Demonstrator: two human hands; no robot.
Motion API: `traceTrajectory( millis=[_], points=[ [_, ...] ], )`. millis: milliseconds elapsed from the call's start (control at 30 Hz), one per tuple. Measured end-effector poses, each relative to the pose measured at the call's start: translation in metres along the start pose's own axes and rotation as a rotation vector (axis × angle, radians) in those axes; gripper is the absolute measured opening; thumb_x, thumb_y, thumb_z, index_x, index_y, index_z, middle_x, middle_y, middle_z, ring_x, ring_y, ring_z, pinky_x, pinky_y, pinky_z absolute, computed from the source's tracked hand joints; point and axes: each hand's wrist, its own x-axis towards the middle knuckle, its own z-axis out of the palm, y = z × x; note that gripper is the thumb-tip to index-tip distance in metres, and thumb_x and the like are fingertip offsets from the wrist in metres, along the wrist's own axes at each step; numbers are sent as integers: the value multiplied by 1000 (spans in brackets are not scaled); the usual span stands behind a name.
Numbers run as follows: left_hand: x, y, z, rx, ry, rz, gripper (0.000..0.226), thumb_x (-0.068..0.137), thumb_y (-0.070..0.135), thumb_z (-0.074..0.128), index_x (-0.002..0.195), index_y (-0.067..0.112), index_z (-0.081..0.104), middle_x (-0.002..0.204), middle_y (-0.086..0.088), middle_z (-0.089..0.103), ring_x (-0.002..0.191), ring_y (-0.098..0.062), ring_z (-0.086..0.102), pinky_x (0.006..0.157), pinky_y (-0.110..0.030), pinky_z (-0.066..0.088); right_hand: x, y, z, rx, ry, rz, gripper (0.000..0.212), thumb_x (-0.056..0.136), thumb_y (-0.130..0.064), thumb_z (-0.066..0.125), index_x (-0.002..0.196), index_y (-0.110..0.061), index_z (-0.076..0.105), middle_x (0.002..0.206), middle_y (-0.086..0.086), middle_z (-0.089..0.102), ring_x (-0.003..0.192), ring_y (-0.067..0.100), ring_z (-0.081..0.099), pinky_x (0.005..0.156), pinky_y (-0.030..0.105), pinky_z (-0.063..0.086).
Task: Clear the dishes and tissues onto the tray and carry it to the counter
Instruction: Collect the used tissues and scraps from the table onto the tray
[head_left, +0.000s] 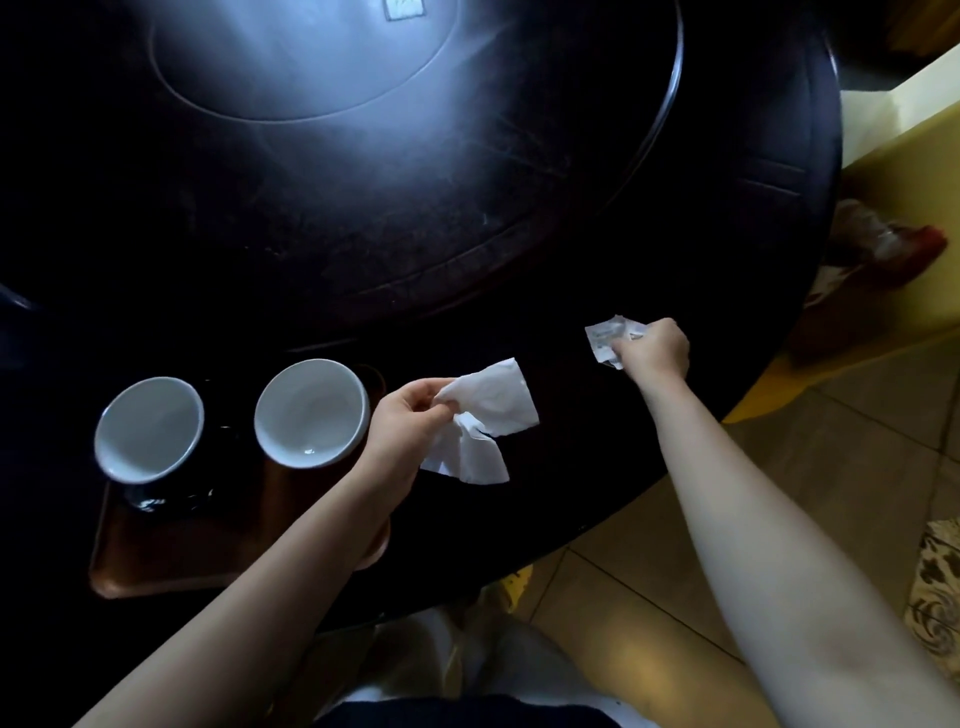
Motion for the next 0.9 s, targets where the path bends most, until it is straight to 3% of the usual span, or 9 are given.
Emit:
traceTrajectory(
  millis=[133,267,367,467,567,667,900],
  points=[
    [-13,1,-11,-31,13,22,20,81,2,60,88,17,71,83,-4,71,81,-17,65,79,-31,52,-12,2,3,10,73,-106,22,84,-15,61,102,-2,59,114,21,60,101,37,58,80,36,46],
    [-28,-5,-30,-43,-4,7,16,80,8,63,89,17,72,88,-7,72,84,-19,66,81,-37,53,-49,-9,5,126,56,-284,15,83,-12,65,95,-5,61,106,15,61,93,27,58,77,27,40],
    [-44,-12,-48,-48,-9,-12,15,80,8,63,88,17,71,85,-6,71,81,-19,64,74,-33,52,-95,-28,11,381,-232,-249,11,81,-12,68,85,-14,58,81,0,59,76,13,57,67,21,44],
    [-62,-24,-74,-16,9,-46,14,82,11,62,92,16,71,82,-1,70,76,-14,64,64,-27,52,-153,-46,23,556,-561,-247,12,80,-5,68,78,-13,59,74,2,59,65,9,56,60,16,45],
    [-78,-43,-105,-50,43,-53,14,80,7,65,86,18,71,78,2,71,74,-8,64,68,-24,51,-204,-57,47,453,-675,-318,8,79,-4,68,82,-4,61,75,4,62,69,12,58,63,19,47],
    [-88,-63,-139,-3,116,-70,15,79,3,65,85,15,71,76,1,71,73,-7,64,67,-17,51,-242,-59,77,350,-677,-330,13,78,-9,70,84,-2,61,74,2,62,69,10,57,63,18,46],
    [-84,-90,-203,64,309,-131,12,79,16,66,90,13,71,87,-6,73,86,-21,69,79,-37,57,-292,-63,134,173,-601,-306,9,83,-20,62,85,-12,58,76,-6,59,70,10,56,55,18,39]
  ],
)
